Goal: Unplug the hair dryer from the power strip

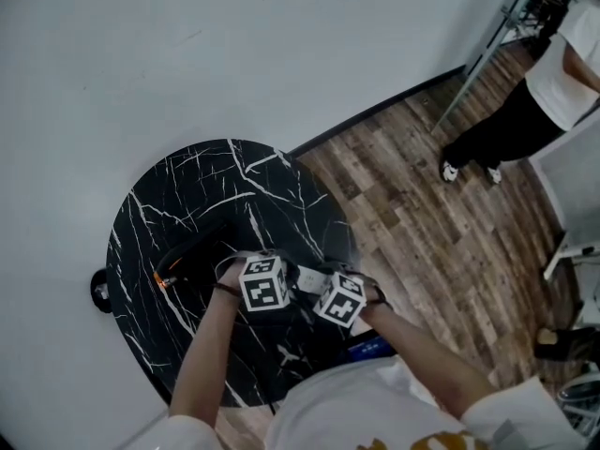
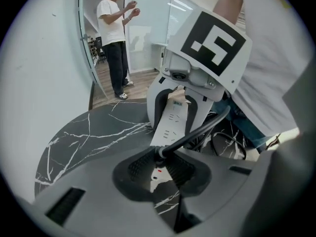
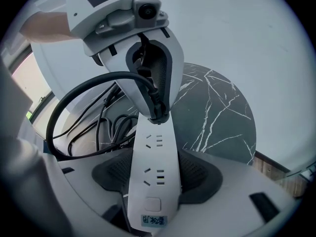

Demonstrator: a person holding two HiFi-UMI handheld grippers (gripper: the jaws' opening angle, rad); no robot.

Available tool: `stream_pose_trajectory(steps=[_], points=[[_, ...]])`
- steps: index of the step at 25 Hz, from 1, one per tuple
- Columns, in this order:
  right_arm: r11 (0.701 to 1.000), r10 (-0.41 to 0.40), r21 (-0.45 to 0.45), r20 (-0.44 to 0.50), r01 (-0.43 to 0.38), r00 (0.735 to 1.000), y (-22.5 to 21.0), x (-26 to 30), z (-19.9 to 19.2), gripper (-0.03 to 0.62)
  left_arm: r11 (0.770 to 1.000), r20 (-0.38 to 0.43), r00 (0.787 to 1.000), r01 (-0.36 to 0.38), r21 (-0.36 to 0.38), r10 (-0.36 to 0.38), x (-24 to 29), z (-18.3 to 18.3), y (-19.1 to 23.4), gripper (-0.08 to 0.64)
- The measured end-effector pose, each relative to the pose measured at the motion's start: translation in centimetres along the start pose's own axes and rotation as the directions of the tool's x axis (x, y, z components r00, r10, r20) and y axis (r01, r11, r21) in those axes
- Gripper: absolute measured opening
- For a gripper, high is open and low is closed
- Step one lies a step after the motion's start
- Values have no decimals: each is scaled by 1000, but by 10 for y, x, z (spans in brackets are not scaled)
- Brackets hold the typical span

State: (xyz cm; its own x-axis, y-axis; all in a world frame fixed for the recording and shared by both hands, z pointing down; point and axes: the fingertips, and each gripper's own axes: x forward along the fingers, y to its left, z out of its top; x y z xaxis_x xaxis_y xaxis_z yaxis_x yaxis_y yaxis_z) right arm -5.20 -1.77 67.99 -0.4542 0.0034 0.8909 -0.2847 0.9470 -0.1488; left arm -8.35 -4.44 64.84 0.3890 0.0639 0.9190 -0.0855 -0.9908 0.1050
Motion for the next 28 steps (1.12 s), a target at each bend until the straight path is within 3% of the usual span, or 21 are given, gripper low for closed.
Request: stream_pose_trajectory(steps=[3, 5, 7, 9, 11, 14, 17, 19, 21, 23, 26, 28], points=[[1000, 4, 10, -18, -3, 1000, 1, 0, 1, 267, 997, 62, 995, -81, -9, 81, -3, 0, 0, 60], [1000, 2, 6, -12, -2, 1000, 2, 1, 3, 267, 981, 104, 975, -194, -14, 195, -5, 0, 1, 60], [1000, 1, 3, -2, -1, 1000, 3, 1, 2, 267, 966, 112, 960, -255, -43, 258, -5, 0, 0, 60], [1000, 3, -3, 4, -3, 1000, 3, -1, 1, 267, 975, 87, 972, -211, -70, 217, -3, -1, 0, 60], [1000, 0, -6, 8, 0, 1000, 1, -2, 2, 267, 992, 44, 994, -100, -70, 103, -1, -1, 1, 60], [1000, -5, 5, 18, 5, 1000, 0, 0, 4, 267, 999, -14, 1000, 4, -44, -5, -2, -1, 0, 61], [1000, -6, 14, 13, 6, 1000, 0, 1, 4, 267, 997, 19, 997, -81, -14, 81, -3, 0, 1, 60], [1000, -8, 11, -2, 8, 1000, -1, 1, 4, 267, 984, 55, 983, -176, -41, 178, -3, 0, 2, 60], [1000, -2, 0, -23, 2, 1000, 0, 2, 4, 268, 972, 45, 973, -225, -62, 228, -3, -3, 1, 60], [1000, 1, 0, -30, -1, 1000, 2, 1, 3, 268, 979, 20, 982, -187, -78, 189, -2, -5, -1, 60], [1000, -9, 20, -16, 10, 1000, 2, 1, 1, 268, 994, -1, 998, -60, -96, 60, 0, -4, 1, 61], [999, -16, 30, -17, 16, 1000, 0, 2, 0, 268, 996, -5, 1000, -30, -90, 30, -1, -1, 2, 63]])
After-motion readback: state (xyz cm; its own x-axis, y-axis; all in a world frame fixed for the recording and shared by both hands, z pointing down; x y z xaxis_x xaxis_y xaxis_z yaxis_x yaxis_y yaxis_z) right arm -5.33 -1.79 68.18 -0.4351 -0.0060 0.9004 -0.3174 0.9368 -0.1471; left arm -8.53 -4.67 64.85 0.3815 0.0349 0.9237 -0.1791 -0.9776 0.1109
